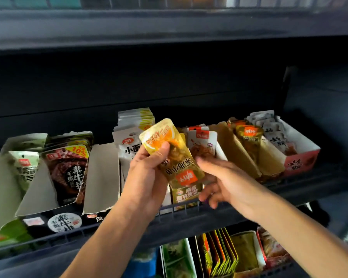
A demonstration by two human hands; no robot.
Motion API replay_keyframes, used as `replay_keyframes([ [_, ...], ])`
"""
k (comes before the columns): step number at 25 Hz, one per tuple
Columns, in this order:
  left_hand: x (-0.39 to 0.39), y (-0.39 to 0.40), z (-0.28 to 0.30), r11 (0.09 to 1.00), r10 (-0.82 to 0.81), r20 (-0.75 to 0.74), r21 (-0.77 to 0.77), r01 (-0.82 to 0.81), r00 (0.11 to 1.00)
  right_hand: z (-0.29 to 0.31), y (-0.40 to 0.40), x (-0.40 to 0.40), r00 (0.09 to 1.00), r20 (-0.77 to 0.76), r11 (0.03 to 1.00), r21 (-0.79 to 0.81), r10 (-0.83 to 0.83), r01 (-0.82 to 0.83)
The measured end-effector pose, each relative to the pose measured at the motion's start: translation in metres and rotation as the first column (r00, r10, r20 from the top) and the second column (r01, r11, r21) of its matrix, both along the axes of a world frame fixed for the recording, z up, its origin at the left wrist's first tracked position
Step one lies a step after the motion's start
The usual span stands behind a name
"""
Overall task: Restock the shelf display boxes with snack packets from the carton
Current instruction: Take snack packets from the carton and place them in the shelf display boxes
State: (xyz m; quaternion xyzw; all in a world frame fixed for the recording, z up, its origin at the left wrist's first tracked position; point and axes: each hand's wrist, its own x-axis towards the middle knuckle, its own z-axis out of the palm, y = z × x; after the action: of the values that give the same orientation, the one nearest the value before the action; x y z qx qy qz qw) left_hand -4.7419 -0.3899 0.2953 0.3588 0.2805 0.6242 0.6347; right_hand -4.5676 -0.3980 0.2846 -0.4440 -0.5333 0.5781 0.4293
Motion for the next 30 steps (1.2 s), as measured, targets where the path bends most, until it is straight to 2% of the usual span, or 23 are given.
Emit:
replay_keyframes([
  [2, 0.014, -0.004, -0.002, 0.999, -0.038, 0.039, 0.028, 0.037, 0.999, -0.001, -0.011, 0.016, 0.950, -0.308, 0.998, -0.017, 0.049, -0.057],
  [3, 0.022, -0.007, -0.002, 0.998, -0.053, 0.049, 0.029, 0.052, 0.997, -0.001, -0.014, 0.026, 0.937, -0.344, 0.998, 0.029, 0.067, -0.060],
  [5, 0.040, -0.012, 0.000, 0.995, -0.090, 0.022, 0.041, 0.089, 0.996, 0.000, -0.020, 0.041, 0.978, -0.207, 0.992, 0.123, 0.041, -0.015],
  [6, 0.048, -0.015, 0.002, 0.993, -0.098, -0.044, 0.054, 0.101, 0.994, 0.000, -0.020, 0.049, 0.989, -0.142, 0.988, 0.140, -0.042, 0.062],
  [7, 0.052, -0.016, 0.001, 0.992, -0.073, -0.177, 0.086, 0.089, 0.981, 0.004, -0.017, 0.058, 0.979, -0.121, 0.973, 0.144, -0.162, 0.179],
  [8, 0.054, -0.013, -0.001, 0.984, 0.016, -0.395, 0.168, 0.055, 0.918, 0.009, -0.012, 0.073, 0.944, -0.125, 0.932, 0.163, -0.307, 0.324],
  [9, 0.052, -0.007, -0.006, 0.950, 0.190, -0.627, 0.312, 0.021, 0.755, 0.018, -0.005, 0.092, 0.880, -0.100, 0.849, 0.234, -0.465, 0.475],
  [10, 0.046, 0.000, -0.013, 0.882, 0.379, -0.770, 0.468, 0.052, 0.513, 0.028, 0.002, 0.113, 0.790, -0.032, 0.731, 0.357, -0.613, 0.581],
  [11, 0.040, 0.008, -0.021, 0.811, 0.520, -0.812, 0.566, 0.144, 0.264, 0.039, 0.009, 0.135, 0.690, 0.054, 0.618, 0.499, -0.722, 0.608],
  [12, 0.034, 0.015, -0.029, 0.788, 0.569, -0.819, 0.569, 0.237, 0.075, 0.049, 0.015, 0.154, 0.599, 0.143, 0.543, 0.621, -0.788, 0.566],
  [13, 0.030, 0.021, -0.036, 0.799, 0.565, -0.823, 0.528, 0.287, -0.058, 0.057, 0.021, 0.167, 0.510, 0.266, 0.526, 0.704, -0.818, 0.477],
  [15, 0.027, 0.024, -0.050, 0.835, 0.522, -0.826, 0.443, 0.327, -0.212, 0.064, 0.035, 0.174, 0.316, 0.509, 0.587, 0.771, -0.801, 0.246],
  [17, 0.027, 0.023, -0.057, 0.836, 0.522, -0.815, 0.431, 0.340, -0.251, 0.061, 0.053, 0.164, 0.191, 0.638, 0.658, 0.751, -0.746, 0.055],
  [19, 0.026, 0.023, -0.057, 0.833, 0.522, -0.818, 0.429, 0.350, -0.241, 0.052, 0.075, 0.154, 0.138, 0.689, 0.690, 0.722, -0.711, -0.047],
  [24, 0.020, 0.023, -0.062, 0.806, 0.551, -0.799, 0.436, 0.401, -0.240, 0.016, 0.112, 0.137, 0.072, 0.671, 0.667, 0.742, -0.738, -0.074],
  [27, 0.018, 0.023, -0.063, 0.781, 0.596, -0.753, 0.461, 0.421, -0.279, 0.003, 0.113, 0.129, 0.081, 0.665, 0.665, 0.746, -0.742, -0.035],
  [30, 0.017, 0.020, -0.068, 0.776, 0.618, -0.725, 0.503, 0.381, -0.304, -0.001, 0.101, 0.130, 0.145, 0.648, 0.654, 0.757, -0.748, -0.006],
])
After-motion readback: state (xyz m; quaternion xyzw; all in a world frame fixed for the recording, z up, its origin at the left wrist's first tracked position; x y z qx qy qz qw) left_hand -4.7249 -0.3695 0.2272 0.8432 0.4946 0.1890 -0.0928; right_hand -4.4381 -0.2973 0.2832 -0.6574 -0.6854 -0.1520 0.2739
